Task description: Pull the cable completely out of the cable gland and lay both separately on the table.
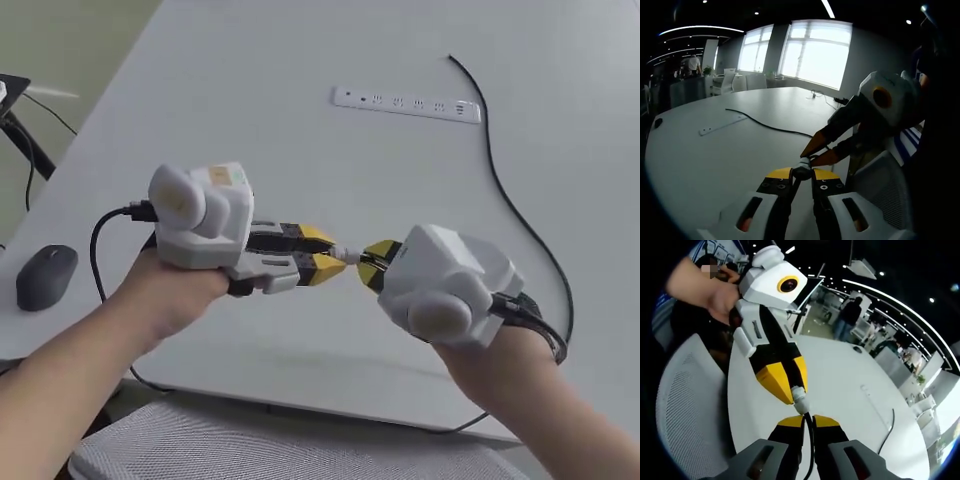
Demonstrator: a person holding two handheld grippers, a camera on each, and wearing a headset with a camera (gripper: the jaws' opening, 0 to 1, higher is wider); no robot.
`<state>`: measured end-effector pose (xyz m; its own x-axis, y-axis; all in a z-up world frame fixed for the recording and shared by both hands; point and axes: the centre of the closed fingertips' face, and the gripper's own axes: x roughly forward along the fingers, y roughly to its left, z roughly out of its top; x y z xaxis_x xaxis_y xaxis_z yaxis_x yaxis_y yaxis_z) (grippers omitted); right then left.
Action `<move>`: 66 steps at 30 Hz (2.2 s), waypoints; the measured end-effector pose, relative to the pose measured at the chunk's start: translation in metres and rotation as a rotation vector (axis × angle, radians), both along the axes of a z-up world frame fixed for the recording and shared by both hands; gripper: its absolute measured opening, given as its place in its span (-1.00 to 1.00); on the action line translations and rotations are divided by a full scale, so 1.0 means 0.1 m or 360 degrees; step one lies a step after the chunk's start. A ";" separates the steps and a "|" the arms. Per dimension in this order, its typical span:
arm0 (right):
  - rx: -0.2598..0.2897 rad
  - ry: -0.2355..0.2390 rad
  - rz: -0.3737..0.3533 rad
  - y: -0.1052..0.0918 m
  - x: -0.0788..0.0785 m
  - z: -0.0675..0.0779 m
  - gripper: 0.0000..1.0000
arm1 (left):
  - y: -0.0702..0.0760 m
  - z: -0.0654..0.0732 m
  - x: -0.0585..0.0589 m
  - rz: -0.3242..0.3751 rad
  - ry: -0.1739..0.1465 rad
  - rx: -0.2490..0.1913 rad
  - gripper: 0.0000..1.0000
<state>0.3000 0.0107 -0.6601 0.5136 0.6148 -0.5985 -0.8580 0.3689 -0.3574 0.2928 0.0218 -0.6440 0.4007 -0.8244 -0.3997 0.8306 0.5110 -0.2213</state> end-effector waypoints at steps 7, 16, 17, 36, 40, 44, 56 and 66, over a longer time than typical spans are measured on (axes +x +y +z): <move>0.0033 0.0043 -0.0018 -0.03 0.00 0.00 -0.99 | -0.03 0.00 -0.01 -0.0009 -0.0003 -0.0003 -0.71; 0.0066 0.0083 -0.0083 -0.10 0.02 -0.04 -1.00 | -0.05 0.00 0.00 -0.0011 -0.0009 0.0007 -0.71; 0.0065 0.0087 -0.0091 -0.11 0.03 -0.05 -1.00 | -0.05 0.00 0.00 -0.0011 -0.0009 0.0007 -0.71; 0.0213 0.0389 -0.0451 -0.56 0.16 -0.38 -1.00 | -0.05 0.00 0.00 -0.0011 0.0001 0.0012 -0.71; 0.0261 0.0474 -0.0546 -0.65 0.18 -0.47 -1.00 | -0.05 0.00 0.00 -0.0011 -0.0001 0.0013 -0.71; 0.0301 0.0531 -0.0598 -0.69 0.18 -0.53 -1.00 | -0.05 0.00 0.01 -0.0012 -0.0001 0.0018 -0.71; 0.0364 0.0724 -0.0857 -0.99 0.20 -0.84 -1.00 | -0.04 0.00 0.01 0.0002 0.0001 0.0008 -0.71; 0.0410 0.0808 -0.0937 -1.04 0.17 -0.95 -0.99 | -0.06 -0.01 0.00 -0.0001 0.0001 0.0010 -0.71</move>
